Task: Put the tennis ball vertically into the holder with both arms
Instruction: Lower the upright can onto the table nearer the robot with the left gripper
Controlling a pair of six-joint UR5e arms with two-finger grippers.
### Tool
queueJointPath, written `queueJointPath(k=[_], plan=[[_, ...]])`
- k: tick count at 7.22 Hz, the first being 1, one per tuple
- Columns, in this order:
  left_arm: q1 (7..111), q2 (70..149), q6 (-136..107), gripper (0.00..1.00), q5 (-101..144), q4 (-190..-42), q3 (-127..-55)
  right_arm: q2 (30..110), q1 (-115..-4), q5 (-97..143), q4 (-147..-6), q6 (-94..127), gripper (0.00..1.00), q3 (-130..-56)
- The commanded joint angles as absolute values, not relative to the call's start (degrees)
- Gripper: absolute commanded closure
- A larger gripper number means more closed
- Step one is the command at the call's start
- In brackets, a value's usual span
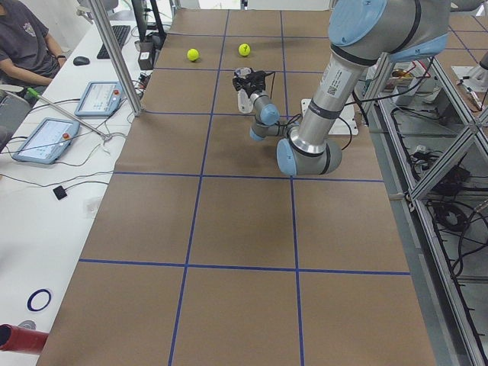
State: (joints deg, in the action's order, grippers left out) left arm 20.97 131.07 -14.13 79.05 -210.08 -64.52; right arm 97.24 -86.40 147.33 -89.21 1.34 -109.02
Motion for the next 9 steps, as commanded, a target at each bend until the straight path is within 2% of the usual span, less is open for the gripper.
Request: queueJointPath(k=[1,3,4,5,9], plan=[[20.39,130.78,-14.06,0.42,78.66,-210.23,-64.60,97.21,-86.40,147.39,-89.21,1.41,0.01,-108.98],[19.08,130.87,-14.06,0.41,78.66,-210.23,-64.51,97.03,-86.40,147.39,-89.21,1.41,0.01,-108.90],[18.99,130.96,-14.15,0.26,78.66,-210.23,-64.60,97.03,-86.40,147.39,-89.21,1.41,0.01,-108.98],[18.98,130.70,-14.15,0.05,78.66,-210.23,-64.51,97.03,-86.40,147.39,-89.21,1.41,0.01,-108.90],[18.98,130.87,-14.50,0.01,78.75,-210.15,-64.86,96.68,-86.40,147.39,-89.21,1.41,0.01,-108.54]])
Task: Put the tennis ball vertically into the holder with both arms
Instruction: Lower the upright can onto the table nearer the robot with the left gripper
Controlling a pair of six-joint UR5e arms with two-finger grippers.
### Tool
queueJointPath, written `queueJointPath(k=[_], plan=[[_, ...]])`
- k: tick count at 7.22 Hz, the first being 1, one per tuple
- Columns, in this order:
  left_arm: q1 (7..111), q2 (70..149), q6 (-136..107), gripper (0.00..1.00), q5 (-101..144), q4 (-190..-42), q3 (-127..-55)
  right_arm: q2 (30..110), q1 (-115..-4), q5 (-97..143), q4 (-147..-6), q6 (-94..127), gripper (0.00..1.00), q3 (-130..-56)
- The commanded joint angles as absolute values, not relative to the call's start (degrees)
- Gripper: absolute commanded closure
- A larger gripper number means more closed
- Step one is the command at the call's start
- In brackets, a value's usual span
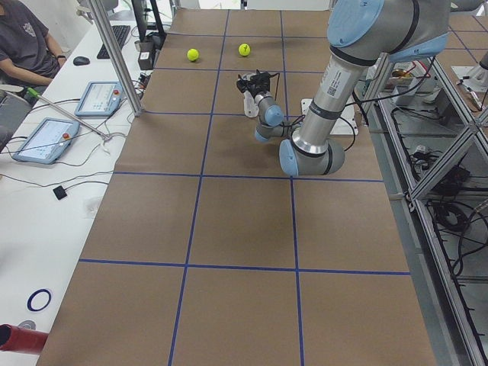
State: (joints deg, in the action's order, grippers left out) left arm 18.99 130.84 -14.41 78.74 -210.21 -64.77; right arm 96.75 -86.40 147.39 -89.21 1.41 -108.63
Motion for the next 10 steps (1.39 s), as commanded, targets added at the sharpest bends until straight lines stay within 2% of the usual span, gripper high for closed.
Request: queueJointPath(k=[1,5,10], plan=[[19.33,130.52,-14.76,0.01,78.84,-210.23,-65.30,96.59,-86.40,147.39,-89.21,1.41,0.01,-108.63],[19.25,126.57,-15.38,0.01,79.01,-210.50,-68.46,96.50,-86.40,147.30,-89.21,1.58,0.01,-108.54],[19.07,125.69,-17.58,0.01,79.01,-209.53,-70.22,96.06,-86.40,147.30,-89.21,1.76,0.01,-108.37]])
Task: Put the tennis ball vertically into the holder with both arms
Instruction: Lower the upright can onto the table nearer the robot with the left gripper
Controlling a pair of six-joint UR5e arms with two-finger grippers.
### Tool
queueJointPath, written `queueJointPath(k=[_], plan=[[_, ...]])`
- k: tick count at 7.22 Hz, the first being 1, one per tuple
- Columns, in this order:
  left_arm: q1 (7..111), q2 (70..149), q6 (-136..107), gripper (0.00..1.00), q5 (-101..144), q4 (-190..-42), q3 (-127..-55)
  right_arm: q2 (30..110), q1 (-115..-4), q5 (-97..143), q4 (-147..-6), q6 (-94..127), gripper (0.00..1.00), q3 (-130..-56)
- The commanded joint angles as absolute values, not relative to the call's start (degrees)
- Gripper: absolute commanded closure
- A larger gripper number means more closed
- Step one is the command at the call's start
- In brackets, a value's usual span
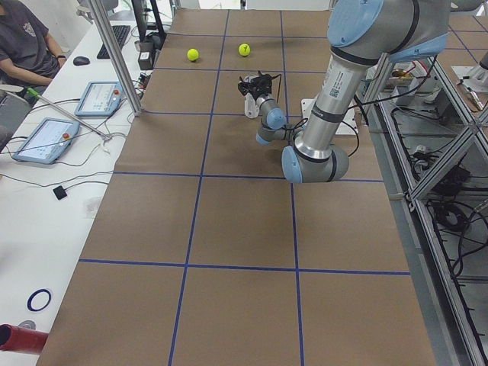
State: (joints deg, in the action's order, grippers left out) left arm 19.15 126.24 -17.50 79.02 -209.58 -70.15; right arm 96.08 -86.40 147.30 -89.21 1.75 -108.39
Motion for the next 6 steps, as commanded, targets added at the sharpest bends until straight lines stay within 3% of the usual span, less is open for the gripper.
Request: queueJointPath(k=[1,4,6], plan=[[19.07,124.47,-17.58,0.01,79.01,-209.53,-70.31,96.06,-86.40,147.30,-89.21,1.76,0.01,-108.46],[18.99,124.45,-17.67,0.01,79.10,-208.22,-71.01,96.24,-86.31,147.13,-85.03,1.41,0.01,-108.02],[18.98,124.37,-17.67,0.01,79.19,-203.14,-76.35,96.42,-86.31,147.13,-82.62,1.58,0.01,-107.58]])
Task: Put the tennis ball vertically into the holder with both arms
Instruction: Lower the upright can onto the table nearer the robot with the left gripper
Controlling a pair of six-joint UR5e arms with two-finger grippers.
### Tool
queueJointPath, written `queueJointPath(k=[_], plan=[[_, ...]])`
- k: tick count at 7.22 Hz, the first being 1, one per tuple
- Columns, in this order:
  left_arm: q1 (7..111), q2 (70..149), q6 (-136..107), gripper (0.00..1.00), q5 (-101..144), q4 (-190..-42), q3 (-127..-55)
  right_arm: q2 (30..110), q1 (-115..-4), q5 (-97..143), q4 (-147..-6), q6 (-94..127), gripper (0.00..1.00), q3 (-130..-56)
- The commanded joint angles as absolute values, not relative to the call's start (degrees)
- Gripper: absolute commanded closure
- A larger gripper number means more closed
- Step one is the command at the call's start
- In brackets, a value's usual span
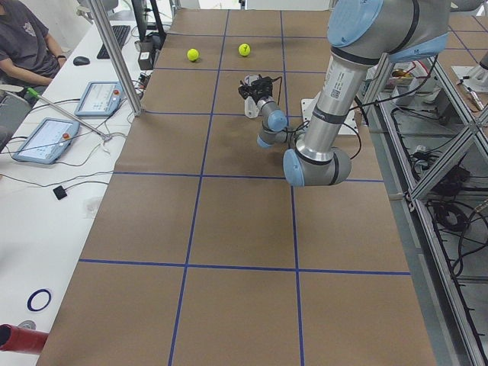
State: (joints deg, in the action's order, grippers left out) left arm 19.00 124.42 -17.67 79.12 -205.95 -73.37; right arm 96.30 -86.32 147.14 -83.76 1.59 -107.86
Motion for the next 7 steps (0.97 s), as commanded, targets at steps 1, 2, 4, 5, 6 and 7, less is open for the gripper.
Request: queueJointPath(k=[1,2,4,5,6,7], plan=[[18.90,124.02,-17.67,0.01,79.28,-203.12,-76.46,96.42,-86.22,147.13,-82.53,1.58,0.01,-107.49],[18.81,121.84,-17.67,0.01,79.36,-203.46,-76.64,96.42,-86.22,147.13,-82.53,1.41,0.01,-107.06],[18.72,121.29,-17.67,0.01,79.37,-203.12,-76.73,96.07,-82.39,146.87,-82.36,1.14,0.01,-106.96],[18.63,121.29,-17.67,0.01,79.37,-203.03,-76.64,96.06,-79.31,146.08,-77.74,1.84,0.01,-106.79],[18.63,121.20,-17.67,0.01,79.37,-202.94,-76.64,96.06,-77.89,146.25,-76.48,8.11,0.01,-107.05],[18.63,121.29,-17.67,0.01,79.37,-202.94,-76.73,96.24,-73.96,145.47,-71.94,15.74,0.01,-107.14]])
